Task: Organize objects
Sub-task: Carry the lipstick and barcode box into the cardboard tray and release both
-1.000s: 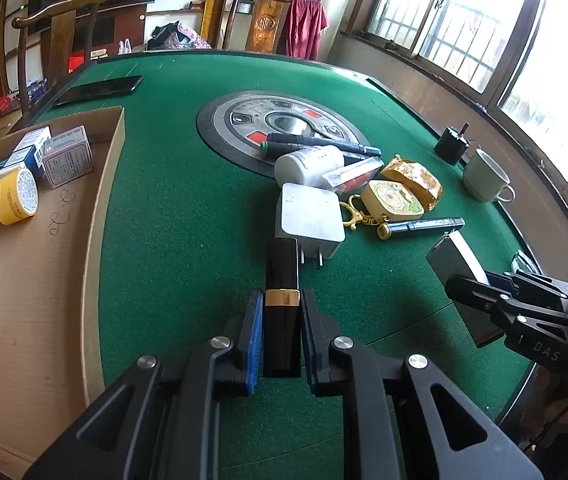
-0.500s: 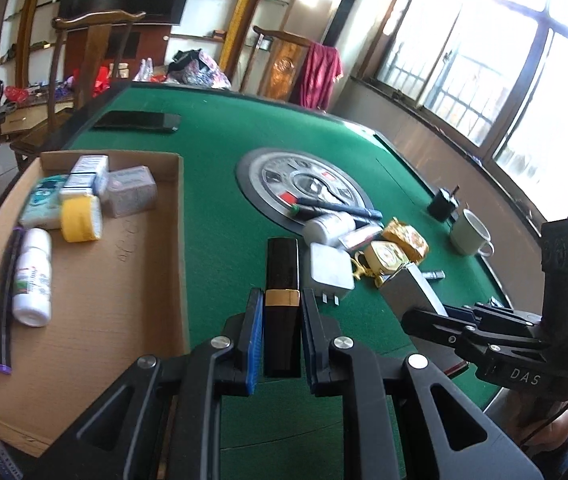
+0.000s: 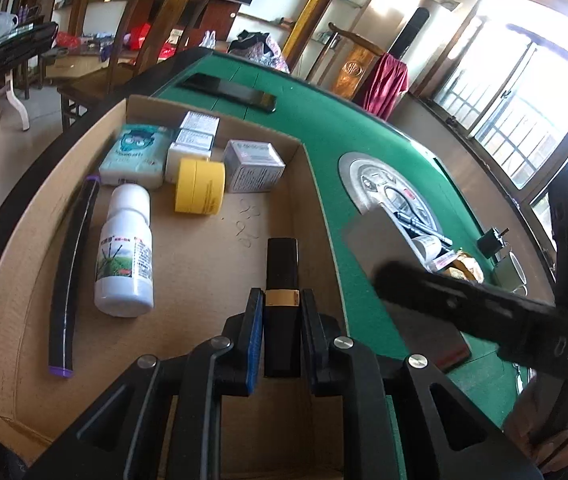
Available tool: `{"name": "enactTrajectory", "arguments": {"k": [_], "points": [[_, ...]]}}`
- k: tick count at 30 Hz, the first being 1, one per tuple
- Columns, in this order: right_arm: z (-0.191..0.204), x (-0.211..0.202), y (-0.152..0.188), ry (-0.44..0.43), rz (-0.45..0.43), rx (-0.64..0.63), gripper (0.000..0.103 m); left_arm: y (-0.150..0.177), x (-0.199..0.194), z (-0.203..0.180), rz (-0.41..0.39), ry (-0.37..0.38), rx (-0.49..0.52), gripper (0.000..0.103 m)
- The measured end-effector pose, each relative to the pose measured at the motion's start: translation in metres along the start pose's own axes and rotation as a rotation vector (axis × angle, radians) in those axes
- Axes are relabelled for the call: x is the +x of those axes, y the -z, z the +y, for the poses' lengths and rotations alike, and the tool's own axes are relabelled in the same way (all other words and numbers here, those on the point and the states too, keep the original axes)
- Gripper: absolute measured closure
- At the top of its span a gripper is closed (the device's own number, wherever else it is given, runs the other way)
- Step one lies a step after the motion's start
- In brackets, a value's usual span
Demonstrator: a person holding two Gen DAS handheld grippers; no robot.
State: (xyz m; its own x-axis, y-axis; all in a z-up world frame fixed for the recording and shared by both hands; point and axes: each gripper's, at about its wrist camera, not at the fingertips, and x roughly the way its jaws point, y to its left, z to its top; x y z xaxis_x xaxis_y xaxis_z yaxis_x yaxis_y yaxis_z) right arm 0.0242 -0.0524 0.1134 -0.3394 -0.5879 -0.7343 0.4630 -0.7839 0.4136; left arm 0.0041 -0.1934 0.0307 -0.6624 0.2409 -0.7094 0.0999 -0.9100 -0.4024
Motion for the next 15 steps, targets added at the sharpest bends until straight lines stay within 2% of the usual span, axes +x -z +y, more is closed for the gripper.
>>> {"name": "enactTrajectory", "arguments": {"k": [9, 15], "points": [[0.01, 0.073, -0.048, 0.062, 0.09, 0.034, 0.076, 0.001, 0.012, 0.0, 0.028, -0.005, -0.004, 0.086], [0.005, 0.1, -0.061, 0.103, 0.113, 0.058, 0.076, 0.001, 0.02, 0.006, 0.05, -0.012, -0.021, 0.086]]}}
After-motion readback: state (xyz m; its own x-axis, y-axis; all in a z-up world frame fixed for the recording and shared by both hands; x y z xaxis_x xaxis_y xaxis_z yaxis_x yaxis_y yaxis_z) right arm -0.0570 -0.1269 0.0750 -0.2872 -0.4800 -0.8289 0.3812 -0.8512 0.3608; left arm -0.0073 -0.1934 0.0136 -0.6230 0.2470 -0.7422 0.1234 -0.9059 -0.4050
